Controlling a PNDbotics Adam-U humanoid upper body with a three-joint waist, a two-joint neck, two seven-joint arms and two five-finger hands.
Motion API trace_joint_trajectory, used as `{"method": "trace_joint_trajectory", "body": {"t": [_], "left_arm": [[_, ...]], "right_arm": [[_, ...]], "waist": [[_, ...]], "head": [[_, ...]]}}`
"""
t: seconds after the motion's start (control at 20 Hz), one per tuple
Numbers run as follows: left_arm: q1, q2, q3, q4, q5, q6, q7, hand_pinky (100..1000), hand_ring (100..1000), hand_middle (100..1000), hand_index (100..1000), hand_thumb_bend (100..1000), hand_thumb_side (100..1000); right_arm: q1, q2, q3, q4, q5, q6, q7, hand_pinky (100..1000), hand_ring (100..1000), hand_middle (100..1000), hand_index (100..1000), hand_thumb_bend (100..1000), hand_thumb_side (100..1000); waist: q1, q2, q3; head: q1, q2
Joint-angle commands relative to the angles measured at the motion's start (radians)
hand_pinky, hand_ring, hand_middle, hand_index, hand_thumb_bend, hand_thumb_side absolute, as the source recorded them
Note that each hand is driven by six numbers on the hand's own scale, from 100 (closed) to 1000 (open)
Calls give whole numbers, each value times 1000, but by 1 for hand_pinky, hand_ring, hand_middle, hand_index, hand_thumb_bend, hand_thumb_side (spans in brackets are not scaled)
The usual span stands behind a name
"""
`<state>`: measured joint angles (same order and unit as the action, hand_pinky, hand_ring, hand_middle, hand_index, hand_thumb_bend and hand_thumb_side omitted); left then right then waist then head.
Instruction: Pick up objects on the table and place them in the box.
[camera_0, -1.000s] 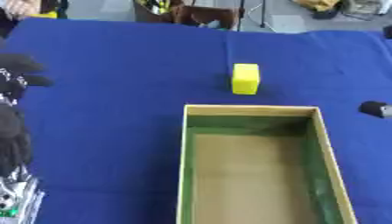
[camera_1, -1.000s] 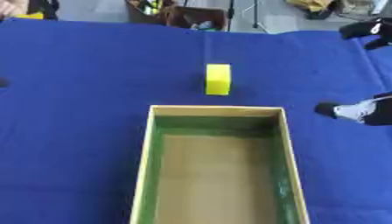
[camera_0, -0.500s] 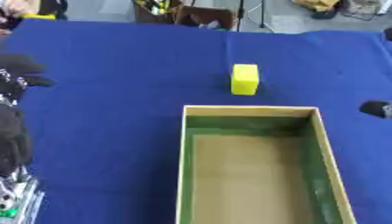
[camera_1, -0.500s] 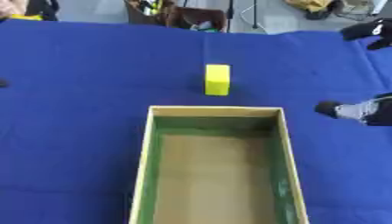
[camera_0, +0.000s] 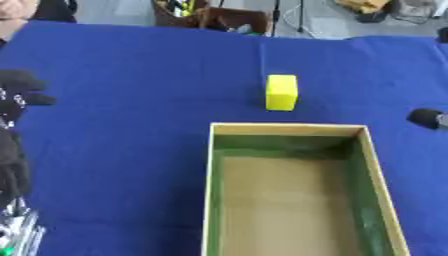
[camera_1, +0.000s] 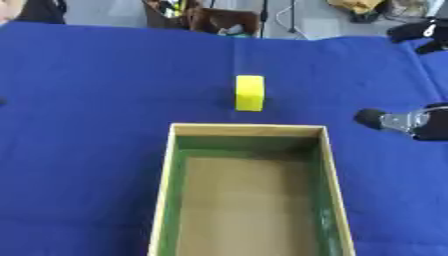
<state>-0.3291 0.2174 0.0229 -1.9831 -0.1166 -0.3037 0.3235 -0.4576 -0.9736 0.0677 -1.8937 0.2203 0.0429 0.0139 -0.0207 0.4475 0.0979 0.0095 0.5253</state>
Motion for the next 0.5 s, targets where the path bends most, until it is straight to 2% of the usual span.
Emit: {"method": "trace_joint_trajectory", "body": {"t": [0.05, 0.25, 0.5], "left_arm": [[-12, 1, -4, -17, -9, -1, 2, 531, 616, 592, 840, 100, 1000], [-18, 0, -7, -17, -9, -2, 1, 531, 615, 591, 840, 100, 1000], [-28, 2, -14, -17, -10, -9, -2, 531, 614, 590, 840, 100, 1000]], "right_arm": [[-10, -31, -20, -18, -10, -4, -11, 786, 874, 767, 875, 681, 498], [-15, -32, -25, -22, -15, -4, -24, 786, 874, 766, 875, 680, 521], [-40, -45, -34, -3, -24, -1, -52, 785, 872, 761, 872, 676, 547]], "waist": [[-2, -14, -1], [-7, -3, 6], [-19, 19, 42]], "head": [[-1, -11], [-8, -18], [-47, -38]]}}
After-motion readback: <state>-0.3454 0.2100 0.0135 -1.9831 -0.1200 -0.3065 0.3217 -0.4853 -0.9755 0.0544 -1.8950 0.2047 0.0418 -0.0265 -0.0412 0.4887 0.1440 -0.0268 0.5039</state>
